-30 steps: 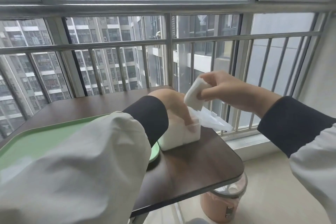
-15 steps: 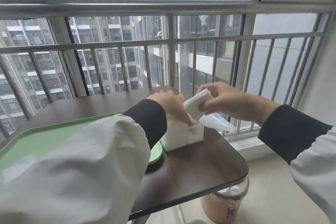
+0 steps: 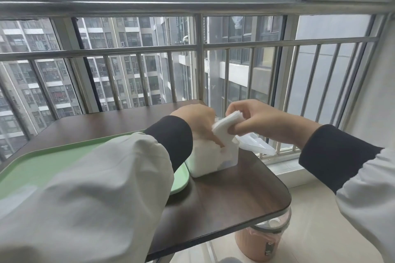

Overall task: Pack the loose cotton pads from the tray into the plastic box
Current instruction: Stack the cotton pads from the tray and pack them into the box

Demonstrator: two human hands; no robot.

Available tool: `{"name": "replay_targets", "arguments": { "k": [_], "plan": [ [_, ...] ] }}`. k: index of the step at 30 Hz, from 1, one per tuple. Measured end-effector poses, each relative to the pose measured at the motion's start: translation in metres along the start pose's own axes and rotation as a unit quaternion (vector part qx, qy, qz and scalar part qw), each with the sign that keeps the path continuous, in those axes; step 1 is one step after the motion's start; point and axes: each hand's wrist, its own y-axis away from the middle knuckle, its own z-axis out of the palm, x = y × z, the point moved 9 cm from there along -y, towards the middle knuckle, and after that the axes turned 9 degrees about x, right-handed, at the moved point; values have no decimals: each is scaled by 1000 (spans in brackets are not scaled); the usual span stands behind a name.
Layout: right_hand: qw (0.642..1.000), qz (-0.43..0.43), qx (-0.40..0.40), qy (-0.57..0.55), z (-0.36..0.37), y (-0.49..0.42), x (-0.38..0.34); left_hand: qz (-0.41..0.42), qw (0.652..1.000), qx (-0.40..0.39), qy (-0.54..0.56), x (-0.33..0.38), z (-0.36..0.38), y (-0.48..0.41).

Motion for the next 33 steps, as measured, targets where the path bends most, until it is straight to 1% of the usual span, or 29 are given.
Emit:
{"name": "replay_targets", "arguments": {
  "k": [2, 4, 6, 8, 11, 13, 17, 22, 25, 28, 30, 33],
  "plan": [
    [999, -12, 4, 47, 4, 1, -2, 2, 999, 29, -27, -4, 1, -8],
    [993, -40, 18, 108, 7, 1, -9, 2, 998, 50, -30, -7, 0, -12],
    [974, -82, 54, 202, 8, 1, -19, 6, 998, 56, -27, -8, 0, -13],
    [951, -96, 73, 286, 9, 1, -26, 5, 998, 60, -20, -9, 1, -14],
    [914, -79, 60, 393, 13, 1, -29, 5, 998, 67, -14, -9, 3, -15],
    [899, -66, 22, 432, 18, -2, -30, 1, 998, 70, -3, -10, 2, -15],
    [880, -41, -69, 469, 32, -12, -27, 18, 999, 46, -13, -8, 7, -16],
    [876, -38, -93, 471, 37, -19, -20, 12, 999, 48, -4, -8, 10, -16],
    [884, 4, -137, 447, 34, -17, -15, -4, 999, 45, -12, -15, 13, -19],
    [902, 53, -182, 389, 30, -8, -17, -2, 998, 56, -16, -17, 13, -19],
    [908, 60, -173, 377, 27, -6, -18, -3, 998, 55, -15, -17, 13, -18],
    [900, 39, -150, 408, 28, -6, -15, -7, 999, 45, -4, -16, 14, -17]
  ]
}}
